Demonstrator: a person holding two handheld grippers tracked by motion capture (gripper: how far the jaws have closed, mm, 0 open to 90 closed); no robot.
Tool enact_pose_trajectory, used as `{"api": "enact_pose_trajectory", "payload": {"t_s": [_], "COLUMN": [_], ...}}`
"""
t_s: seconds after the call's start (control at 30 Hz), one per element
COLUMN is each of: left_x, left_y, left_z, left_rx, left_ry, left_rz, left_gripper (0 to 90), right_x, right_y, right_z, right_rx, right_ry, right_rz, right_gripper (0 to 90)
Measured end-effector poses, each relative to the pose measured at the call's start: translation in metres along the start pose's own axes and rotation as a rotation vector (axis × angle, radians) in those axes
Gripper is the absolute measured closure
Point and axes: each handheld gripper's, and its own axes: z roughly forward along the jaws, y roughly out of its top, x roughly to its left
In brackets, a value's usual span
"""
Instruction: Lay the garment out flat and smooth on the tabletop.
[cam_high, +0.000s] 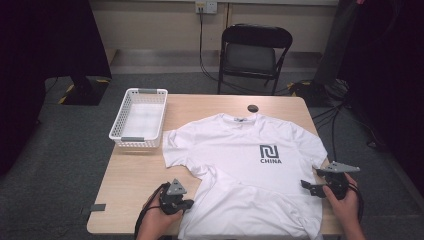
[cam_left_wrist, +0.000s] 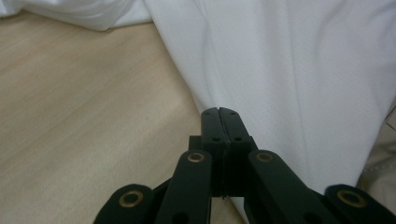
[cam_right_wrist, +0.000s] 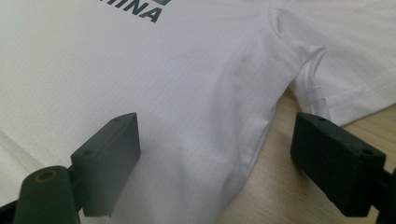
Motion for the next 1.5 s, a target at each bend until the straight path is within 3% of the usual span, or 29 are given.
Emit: {"api": "enact_pose_trajectory", "payload": {"t_s": [0.3,0.37,0.5,0.57,0.67,0.83,0.97,1.03,1.1,1.33,1.5], "left_x": [-0.011,-0.010,-0.004,0.000,0.004,0.005,0.002,0.002,0.003,-0.001,-0.002], "left_y": [-0.010,-0.010,-0.001,0.008,0.021,0.034,0.034,0.033,0.032,0.026,0.017], "left_z": [-0.010,-0.011,-0.008,-0.002,0.010,0.030,0.038,0.038,0.036,0.028,0.016], "left_rx": [0.015,-0.013,-0.108,-0.118,-0.147,-0.114,-0.066,-0.065,-0.062,-0.019,0.012], "left_ry": [-0.028,-0.007,0.054,0.084,0.097,0.122,0.133,0.139,0.132,0.069,0.039], "left_rz": [-0.007,-0.011,-0.015,-0.002,-0.028,-0.043,-0.027,-0.011,-0.011,0.012,0.011], "left_gripper": [89.3,81.5,54.4,50.7,43.7,46.7,51.9,54.0,54.7,86.1,88.8], "right_x": [0.000,0.000,0.000,0.000,0.000,0.000,0.000,0.000,0.000,0.000,0.000], "right_y": [0.000,0.000,0.000,0.000,0.000,0.000,0.000,0.000,0.000,0.000,0.000], "right_z": [0.000,0.000,0.000,0.000,0.000,0.000,0.000,0.000,0.000,0.000,0.000], "right_rx": [0.000,0.000,0.000,0.000,0.000,0.000,0.000,0.000,0.000,0.000,0.000], "right_ry": [0.000,0.000,0.000,0.000,0.000,0.000,0.000,0.000,0.000,0.000,0.000], "right_rz": [0.000,0.000,0.000,0.001,0.000,0.000,0.001,0.001,0.001,0.001,0.001], "right_gripper": [14.7,14.7,14.7,14.7,14.7,14.7,14.7,14.7,14.7,14.7,14.7]}}
